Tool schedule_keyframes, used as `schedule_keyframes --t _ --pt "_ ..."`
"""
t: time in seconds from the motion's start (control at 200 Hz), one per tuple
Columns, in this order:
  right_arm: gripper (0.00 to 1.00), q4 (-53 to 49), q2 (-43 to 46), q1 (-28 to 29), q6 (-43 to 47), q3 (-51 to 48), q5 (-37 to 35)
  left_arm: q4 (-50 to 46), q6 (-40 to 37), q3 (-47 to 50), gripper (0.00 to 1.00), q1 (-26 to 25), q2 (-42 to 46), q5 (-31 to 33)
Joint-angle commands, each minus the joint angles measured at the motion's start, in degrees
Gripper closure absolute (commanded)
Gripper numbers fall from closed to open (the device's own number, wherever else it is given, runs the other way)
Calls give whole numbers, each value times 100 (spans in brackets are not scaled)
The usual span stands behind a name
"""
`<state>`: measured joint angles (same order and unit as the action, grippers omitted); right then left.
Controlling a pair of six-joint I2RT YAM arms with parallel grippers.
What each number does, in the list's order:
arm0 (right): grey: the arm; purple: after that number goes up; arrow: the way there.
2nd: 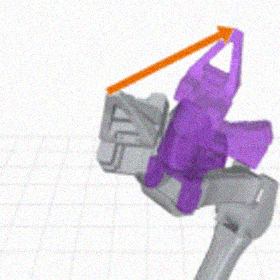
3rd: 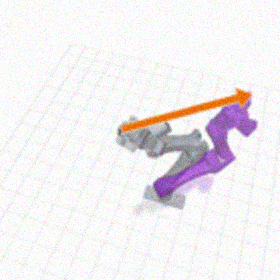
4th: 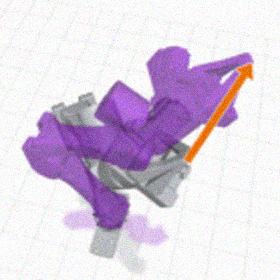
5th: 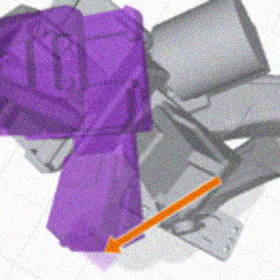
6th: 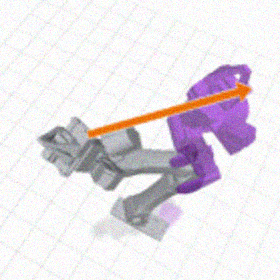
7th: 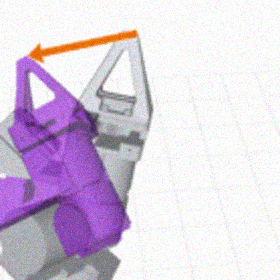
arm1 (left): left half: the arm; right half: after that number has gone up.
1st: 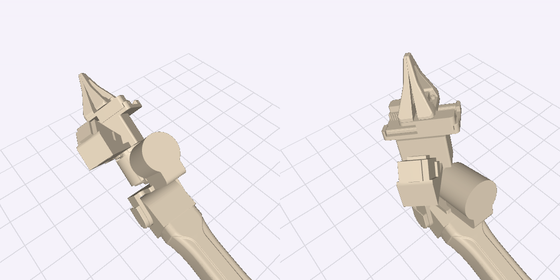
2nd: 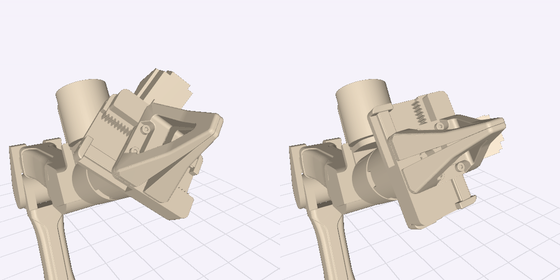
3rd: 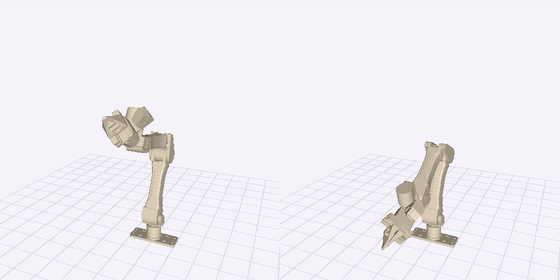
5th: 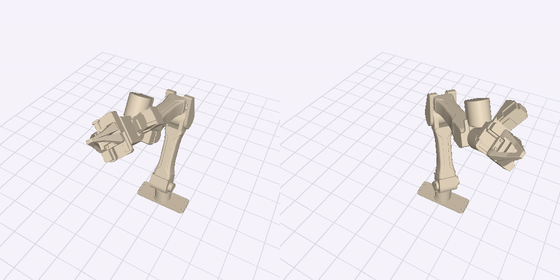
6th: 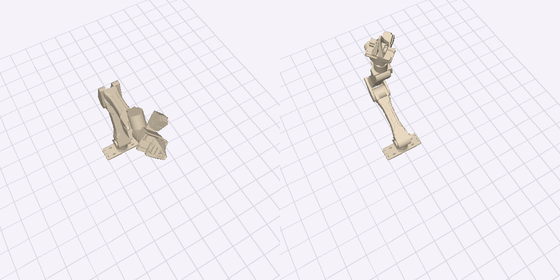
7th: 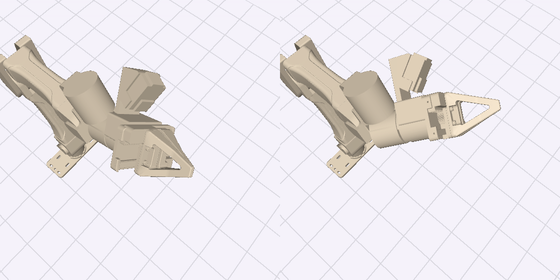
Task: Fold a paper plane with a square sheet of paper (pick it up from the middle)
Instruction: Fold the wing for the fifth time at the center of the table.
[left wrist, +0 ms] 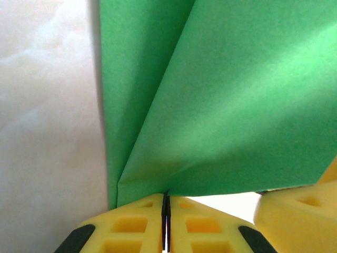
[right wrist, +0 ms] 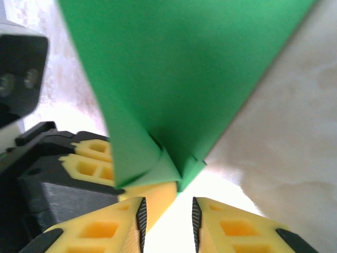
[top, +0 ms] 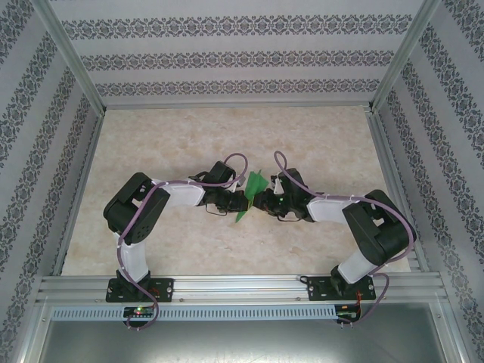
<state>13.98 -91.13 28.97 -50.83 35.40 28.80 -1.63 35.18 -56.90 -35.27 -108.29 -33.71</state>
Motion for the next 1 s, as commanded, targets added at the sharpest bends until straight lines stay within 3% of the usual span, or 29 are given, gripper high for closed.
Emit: schedule_keyframes --t 0.0,0.495,0.994 --pt "68 -140 54 -49 230 258 -22 18 -95 86 87 -48 -150 84" --pt "68 -551 -426 -124 534 748 -102 9 -161 116 85 -42 -108 39" --pt "92 -1323 -623 -129 1044 1286 -379 -210 -325 100 80 -42 172 19"
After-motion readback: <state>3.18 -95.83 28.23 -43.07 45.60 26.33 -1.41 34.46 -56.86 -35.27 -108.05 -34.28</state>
